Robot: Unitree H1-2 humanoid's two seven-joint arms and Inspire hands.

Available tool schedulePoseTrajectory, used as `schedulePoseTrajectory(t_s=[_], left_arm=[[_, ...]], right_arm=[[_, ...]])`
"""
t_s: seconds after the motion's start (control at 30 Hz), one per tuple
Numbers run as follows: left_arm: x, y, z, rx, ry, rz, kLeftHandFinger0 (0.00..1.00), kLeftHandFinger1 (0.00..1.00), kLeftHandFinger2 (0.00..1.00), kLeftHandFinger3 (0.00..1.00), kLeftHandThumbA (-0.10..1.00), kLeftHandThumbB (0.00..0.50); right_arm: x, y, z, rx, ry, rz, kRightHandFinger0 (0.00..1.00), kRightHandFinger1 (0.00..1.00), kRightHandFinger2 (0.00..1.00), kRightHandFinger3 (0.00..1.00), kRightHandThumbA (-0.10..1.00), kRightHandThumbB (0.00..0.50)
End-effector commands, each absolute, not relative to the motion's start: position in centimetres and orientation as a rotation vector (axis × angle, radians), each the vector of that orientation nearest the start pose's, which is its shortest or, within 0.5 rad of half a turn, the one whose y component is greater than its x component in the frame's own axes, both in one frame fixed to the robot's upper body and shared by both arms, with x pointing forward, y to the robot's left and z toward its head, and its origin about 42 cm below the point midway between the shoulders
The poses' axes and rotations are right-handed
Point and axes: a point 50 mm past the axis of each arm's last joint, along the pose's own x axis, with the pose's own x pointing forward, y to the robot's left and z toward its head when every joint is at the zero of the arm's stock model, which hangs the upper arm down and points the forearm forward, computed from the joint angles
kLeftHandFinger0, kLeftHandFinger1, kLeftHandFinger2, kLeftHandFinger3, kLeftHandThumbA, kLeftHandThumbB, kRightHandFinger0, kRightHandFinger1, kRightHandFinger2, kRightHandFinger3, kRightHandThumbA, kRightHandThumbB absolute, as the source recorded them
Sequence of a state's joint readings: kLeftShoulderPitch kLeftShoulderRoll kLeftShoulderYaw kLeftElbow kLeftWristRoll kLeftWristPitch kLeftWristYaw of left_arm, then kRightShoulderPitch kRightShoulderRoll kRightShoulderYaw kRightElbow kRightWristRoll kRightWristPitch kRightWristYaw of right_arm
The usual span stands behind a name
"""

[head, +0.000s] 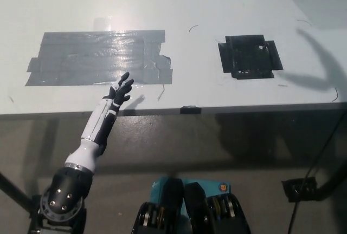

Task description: A toilet paper roll is kept on the black spot on the desk infront of the robot and the robot inserts its right thumb into the hole in the centre to grab the roll. Then it passes the roll to a person.

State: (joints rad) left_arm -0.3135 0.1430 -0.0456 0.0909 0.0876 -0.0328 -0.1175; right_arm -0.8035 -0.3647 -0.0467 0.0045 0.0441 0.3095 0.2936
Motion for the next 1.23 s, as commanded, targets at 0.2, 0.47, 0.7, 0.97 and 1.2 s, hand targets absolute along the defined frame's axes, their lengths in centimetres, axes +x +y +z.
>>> schedulePoseTrajectory(t_s=[0.2, 0.47, 0.7, 0.97, 1.2], left_arm=[[34.7, 23.7, 18.0, 0.174, -0.343, -0.156, 1.00, 1.00, 1.00, 1.00, 1.00, 0.204], [32.0, 24.3, 14.6, 0.199, -0.275, -0.142, 1.00, 1.00, 1.00, 1.00, 0.98, 0.201], [29.6, 24.6, 12.3, 0.206, -0.217, -0.136, 1.00, 1.00, 1.00, 1.00, 0.97, 0.198], [28.7, 23.9, 11.6, 0.222, -0.200, -0.144, 1.00, 1.00, 1.00, 1.00, 0.99, 0.223], [27.4, 23.7, 10.6, 0.185, -0.176, -0.115, 1.00, 1.00, 1.00, 1.00, 1.00, 0.203]], right_arm=[[28.3, -24.5, 30.8, -0.247, -0.683, 0.279, 1.00, 1.00, 1.00, 1.00, 1.00, 0.326], [27.3, -23.0, 21.8, -0.210, -0.447, 0.341, 1.00, 1.00, 1.00, 1.00, 1.00, 0.310], [26.8, -22.4, 14.5, -0.218, -0.264, 0.338, 1.00, 1.00, 1.00, 1.00, 0.96, 0.342], [27.3, -23.5, 12.1, -0.141, -0.193, 0.325, 1.00, 1.00, 1.00, 1.00, 0.96, 0.304], [27.6, -23.3, 11.3, -0.125, -0.146, 0.338, 1.00, 1.00, 1.00, 1.00, 0.96, 0.310]])
